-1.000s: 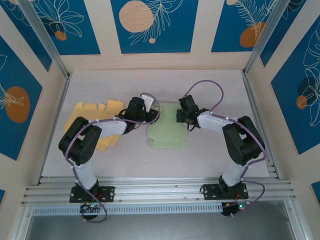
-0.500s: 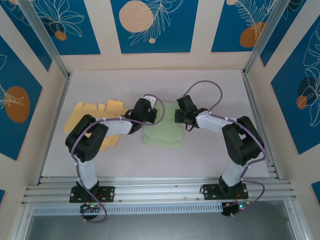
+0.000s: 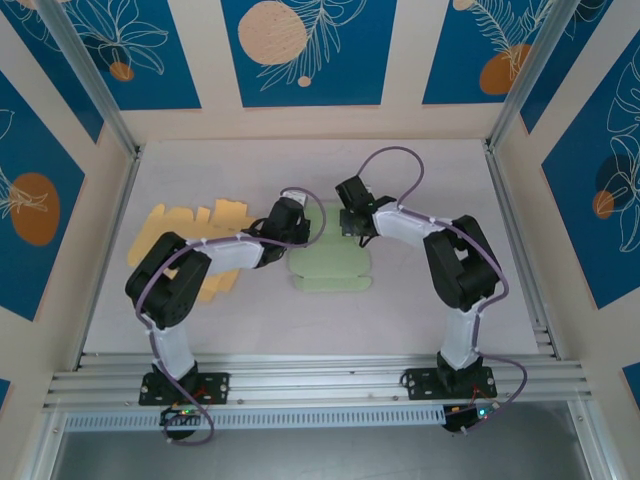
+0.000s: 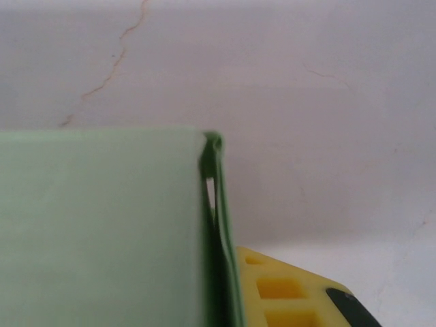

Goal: Fold the paper box

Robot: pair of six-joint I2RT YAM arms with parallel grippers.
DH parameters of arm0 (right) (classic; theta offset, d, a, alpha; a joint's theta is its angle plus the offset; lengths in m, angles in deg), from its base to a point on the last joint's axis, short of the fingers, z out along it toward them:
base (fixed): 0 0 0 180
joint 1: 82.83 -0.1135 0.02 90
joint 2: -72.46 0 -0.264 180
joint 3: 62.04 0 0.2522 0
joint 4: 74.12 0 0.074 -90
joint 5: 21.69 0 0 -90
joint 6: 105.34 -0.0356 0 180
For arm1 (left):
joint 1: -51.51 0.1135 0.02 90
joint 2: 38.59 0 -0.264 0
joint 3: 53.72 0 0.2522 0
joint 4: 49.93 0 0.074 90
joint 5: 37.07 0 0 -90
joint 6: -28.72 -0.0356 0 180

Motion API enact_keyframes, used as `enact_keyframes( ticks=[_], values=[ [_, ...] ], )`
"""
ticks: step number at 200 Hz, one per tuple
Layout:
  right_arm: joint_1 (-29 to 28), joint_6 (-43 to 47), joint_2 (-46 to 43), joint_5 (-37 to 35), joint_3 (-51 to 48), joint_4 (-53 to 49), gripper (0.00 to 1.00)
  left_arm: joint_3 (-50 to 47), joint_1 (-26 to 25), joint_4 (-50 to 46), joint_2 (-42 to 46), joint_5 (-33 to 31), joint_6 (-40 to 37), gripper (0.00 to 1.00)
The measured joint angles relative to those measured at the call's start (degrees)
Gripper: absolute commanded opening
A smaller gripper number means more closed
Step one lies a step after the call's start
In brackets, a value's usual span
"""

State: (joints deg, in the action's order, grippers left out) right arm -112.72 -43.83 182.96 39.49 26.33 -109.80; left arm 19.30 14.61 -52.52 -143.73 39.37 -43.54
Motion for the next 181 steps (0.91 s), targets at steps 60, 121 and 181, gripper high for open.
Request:
enact_keyframes(
  ticks=[60,121,181],
  values=[
    [-1.46,-0.11,4.94,-6.03,7.5,-8.41,0.18,1.07,-0.33,-3.8,0.2,-0.74,3.1,0.0],
    [-2.93,-2.8,4.96,-6.78,7.52,-9.31,0.18,10.84,-2.14,-17.75,-3.72,-11.02,12.31,0.0],
    [-3.06,-3.96,4.9,-5.14,7.34,-8.46,0.18,19.76,-2.62,-29.11,-9.22,-15.13,23.02,0.05]
  ],
)
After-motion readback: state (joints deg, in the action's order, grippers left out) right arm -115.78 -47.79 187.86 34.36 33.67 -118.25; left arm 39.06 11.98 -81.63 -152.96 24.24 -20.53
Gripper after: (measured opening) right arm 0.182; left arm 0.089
